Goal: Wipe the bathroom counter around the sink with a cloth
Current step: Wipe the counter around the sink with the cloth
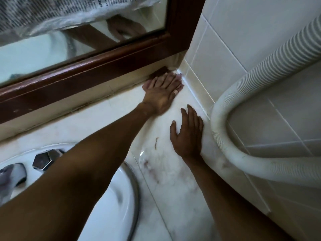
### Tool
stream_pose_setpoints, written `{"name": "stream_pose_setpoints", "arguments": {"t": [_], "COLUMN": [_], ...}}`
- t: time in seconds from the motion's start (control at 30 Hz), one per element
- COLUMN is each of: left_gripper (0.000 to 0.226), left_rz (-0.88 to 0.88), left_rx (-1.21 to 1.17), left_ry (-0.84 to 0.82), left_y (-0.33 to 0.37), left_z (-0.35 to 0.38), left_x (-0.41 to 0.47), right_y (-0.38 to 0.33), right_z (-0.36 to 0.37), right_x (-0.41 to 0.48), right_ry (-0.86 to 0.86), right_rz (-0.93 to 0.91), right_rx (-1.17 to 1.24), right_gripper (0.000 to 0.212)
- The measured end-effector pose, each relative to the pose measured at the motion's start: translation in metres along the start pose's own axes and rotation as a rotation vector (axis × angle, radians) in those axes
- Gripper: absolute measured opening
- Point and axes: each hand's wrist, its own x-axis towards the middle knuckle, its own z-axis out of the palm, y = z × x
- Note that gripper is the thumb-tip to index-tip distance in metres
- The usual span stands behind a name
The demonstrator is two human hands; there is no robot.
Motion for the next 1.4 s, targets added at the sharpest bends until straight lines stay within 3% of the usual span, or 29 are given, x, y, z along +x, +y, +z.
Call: {"name": "stream_pose_setpoints", "arguments": {"t": [0.17,0.33,0.5,0.77,1.1,1.4], "left_gripper": [0.056,0.057,0.056,0.058,0.058,0.057], "left_rz": [0.127,-0.166,-0.379,-0.491,-0.507,-0.516], "left_rx": [0.046,0.010,0.010,-0.030,-0.029,-0.012], "left_ry": [-0.019,0.005,0.171,0.196,0.204,0.160], "left_y": [-0.018,-0.060,-0.002,0.074,0.169,0.208], "left_z": [0.003,-0.013,0.024,0.059,0.094,0.109], "left_x": [-0.066,-0.090,-0.122,-0.194,-0.283,-0.389], "right_y": [0.001,0.000,0.001,0.006,0.061,0.039], "right_z": [0.001,0.001,0.001,-0.002,-0.041,-0.073], "right_x": [0.000,-0.001,-0.002,-0.005,-0.060,-0.070], "right_ry": [0.014,-0.001,-0.038,-0.179,-0.355,-0.538], "right_rz": [-0.015,-0.018,-0.031,-0.077,-0.382,-0.461], "right_rx": [0.002,-0.023,-0.050,-0.017,0.023,0.119], "right_gripper": [0.051,0.050,0.051,0.058,0.056,0.052]}}
